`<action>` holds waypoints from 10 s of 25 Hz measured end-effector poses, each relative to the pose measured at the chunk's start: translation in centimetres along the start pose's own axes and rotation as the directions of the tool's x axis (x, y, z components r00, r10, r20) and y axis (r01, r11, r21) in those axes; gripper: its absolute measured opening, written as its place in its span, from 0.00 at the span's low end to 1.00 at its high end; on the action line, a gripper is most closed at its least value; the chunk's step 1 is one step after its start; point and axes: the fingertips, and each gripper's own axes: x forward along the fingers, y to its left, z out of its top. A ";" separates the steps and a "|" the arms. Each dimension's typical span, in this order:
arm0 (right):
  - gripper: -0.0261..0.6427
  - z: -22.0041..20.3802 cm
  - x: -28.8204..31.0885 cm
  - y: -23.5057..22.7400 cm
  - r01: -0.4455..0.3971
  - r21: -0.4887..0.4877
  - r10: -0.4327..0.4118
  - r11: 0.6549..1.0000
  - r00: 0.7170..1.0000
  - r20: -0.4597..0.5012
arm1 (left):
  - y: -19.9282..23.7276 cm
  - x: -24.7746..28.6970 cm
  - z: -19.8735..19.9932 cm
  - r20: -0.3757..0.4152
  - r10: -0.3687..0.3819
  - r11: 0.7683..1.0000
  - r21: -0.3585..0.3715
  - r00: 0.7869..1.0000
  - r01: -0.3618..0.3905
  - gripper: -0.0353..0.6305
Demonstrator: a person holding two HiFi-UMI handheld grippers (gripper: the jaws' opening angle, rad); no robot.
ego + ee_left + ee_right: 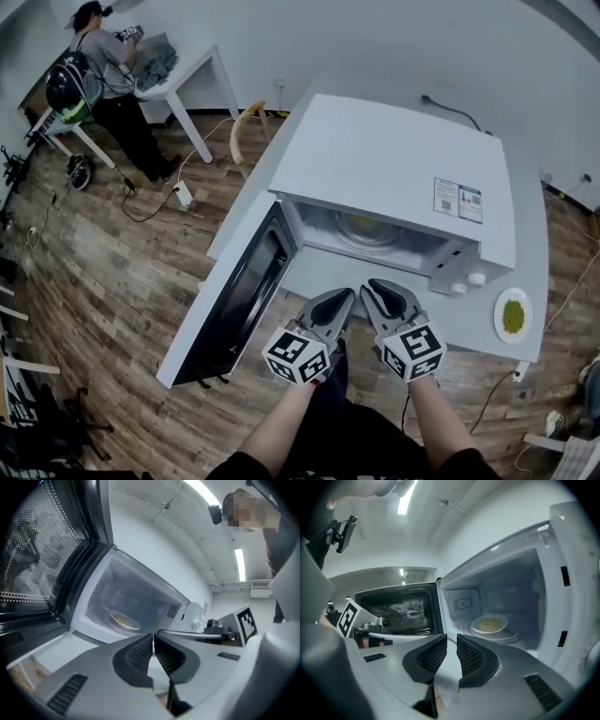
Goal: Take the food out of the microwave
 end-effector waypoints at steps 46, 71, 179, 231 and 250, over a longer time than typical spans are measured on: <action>0.16 -0.6 10.0 -7.1 0.054 -0.549 -0.224 0.834 0.942 -0.248 | 7.3 5.1 0.2 -0.025 0.046 0.995 -0.091 0.999 -0.048 0.08; 0.16 -1.6 4.1 -2.3 0.041 -0.413 -0.128 0.910 0.974 -0.186 | 5.4 4.2 0.1 0.006 0.040 0.978 -0.207 0.999 -0.038 0.08; 0.13 -4.1 0.8 -4.6 -0.149 0.967 -0.117 0.207 0.978 0.176 | 3.3 1.6 -1.9 0.008 -0.083 0.838 -0.541 0.997 0.074 0.21; 0.13 -2.9 -12.0 9.7 -0.208 0.951 -0.072 0.230 0.970 0.230 | -9.0 -13.0 -1.2 -0.026 -0.098 0.881 -0.468 0.995 0.074 0.22; 0.13 -5.8 -19.4 17.2 -0.183 0.958 -0.124 0.222 0.969 0.213 | -15.2 -21.0 -4.3 -0.049 -0.136 0.868 -0.486 0.989 0.095 0.22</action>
